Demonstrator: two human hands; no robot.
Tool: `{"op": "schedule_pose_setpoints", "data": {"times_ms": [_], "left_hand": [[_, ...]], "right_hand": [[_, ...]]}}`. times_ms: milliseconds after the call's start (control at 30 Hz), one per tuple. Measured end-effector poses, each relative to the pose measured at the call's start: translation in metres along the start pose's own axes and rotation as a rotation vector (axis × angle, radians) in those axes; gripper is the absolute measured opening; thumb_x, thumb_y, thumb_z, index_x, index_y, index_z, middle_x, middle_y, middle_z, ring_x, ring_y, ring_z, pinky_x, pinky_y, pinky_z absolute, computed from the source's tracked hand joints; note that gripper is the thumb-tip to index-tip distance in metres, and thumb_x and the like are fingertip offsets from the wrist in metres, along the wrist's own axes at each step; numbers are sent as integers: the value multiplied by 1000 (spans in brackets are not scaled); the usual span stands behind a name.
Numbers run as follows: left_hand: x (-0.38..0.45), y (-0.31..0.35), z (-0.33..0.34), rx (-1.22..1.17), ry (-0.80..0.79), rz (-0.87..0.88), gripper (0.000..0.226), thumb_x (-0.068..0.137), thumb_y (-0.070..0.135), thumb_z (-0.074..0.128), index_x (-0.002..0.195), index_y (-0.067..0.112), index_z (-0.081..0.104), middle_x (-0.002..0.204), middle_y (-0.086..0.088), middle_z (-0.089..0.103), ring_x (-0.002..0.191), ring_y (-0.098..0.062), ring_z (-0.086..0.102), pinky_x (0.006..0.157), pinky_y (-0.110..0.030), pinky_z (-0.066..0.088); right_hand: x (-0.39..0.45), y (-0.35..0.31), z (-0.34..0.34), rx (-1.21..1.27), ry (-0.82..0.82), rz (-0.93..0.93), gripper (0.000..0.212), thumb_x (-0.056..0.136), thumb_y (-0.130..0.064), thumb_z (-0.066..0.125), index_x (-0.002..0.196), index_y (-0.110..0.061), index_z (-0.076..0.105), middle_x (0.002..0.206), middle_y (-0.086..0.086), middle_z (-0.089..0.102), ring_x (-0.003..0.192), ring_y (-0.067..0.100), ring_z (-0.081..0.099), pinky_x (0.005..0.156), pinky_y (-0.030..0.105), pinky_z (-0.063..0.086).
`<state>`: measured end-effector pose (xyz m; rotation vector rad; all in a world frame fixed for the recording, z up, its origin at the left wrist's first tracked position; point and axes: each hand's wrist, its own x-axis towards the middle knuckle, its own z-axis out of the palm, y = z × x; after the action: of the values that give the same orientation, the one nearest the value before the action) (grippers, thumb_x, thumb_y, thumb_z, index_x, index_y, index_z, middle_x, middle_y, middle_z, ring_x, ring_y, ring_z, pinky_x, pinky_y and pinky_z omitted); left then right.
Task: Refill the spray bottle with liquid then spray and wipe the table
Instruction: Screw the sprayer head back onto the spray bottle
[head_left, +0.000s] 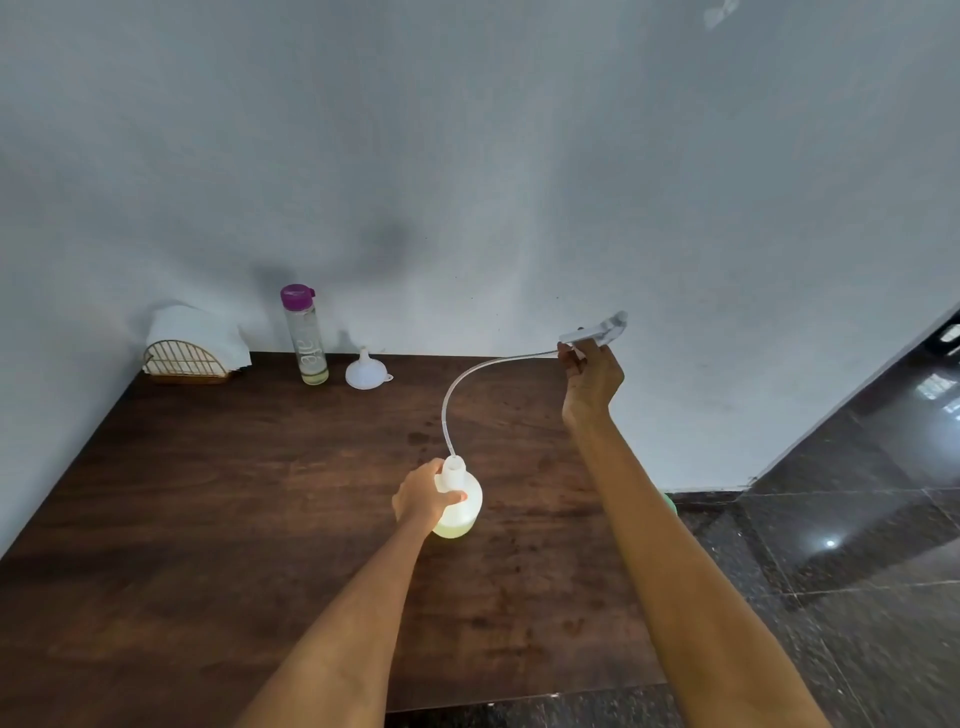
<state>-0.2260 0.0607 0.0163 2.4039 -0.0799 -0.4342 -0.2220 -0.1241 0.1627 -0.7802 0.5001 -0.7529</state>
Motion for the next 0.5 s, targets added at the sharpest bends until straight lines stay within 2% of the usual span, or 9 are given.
{"op": "schedule_pose_setpoints", "data": {"times_ms": [100, 233, 400, 500], "left_hand": [[-1, 0, 0, 4, -2, -1, 57, 76, 38, 73, 126, 22, 53, 125, -3, 61, 116, -24, 55, 92, -37, 43], [-1, 0, -1, 14, -4, 0, 56, 75, 39, 74, 125, 22, 53, 124, -3, 61, 115, -25, 55, 92, -37, 43], [-2, 1, -2, 29, -11, 6, 58, 76, 39, 73, 127, 20, 52, 125, -4, 61, 115, -25, 55, 91, -38, 44], [-2, 1, -3, 37, -14, 6, 62, 76, 40, 72, 131, 20, 50, 128, -5, 59, 117, -25, 54, 92, -38, 44]], "right_hand": [[-3, -1, -5, 79, 16, 53, 16, 83, 10, 54, 76, -3, 62, 75, 6, 56, 69, 16, 56, 61, 20, 54], [-4, 5, -14, 76, 36, 63, 19, 83, 11, 53, 78, -5, 62, 77, 6, 58, 72, 16, 57, 58, 19, 54], [-7, 11, -12, 161, 32, 92, 19, 84, 12, 52, 79, -2, 63, 63, 1, 66, 72, 18, 59, 60, 21, 57], [-7, 14, -9, 157, 3, 95, 18, 84, 11, 53, 79, -3, 63, 62, 1, 67, 71, 17, 60, 62, 23, 58]]}}
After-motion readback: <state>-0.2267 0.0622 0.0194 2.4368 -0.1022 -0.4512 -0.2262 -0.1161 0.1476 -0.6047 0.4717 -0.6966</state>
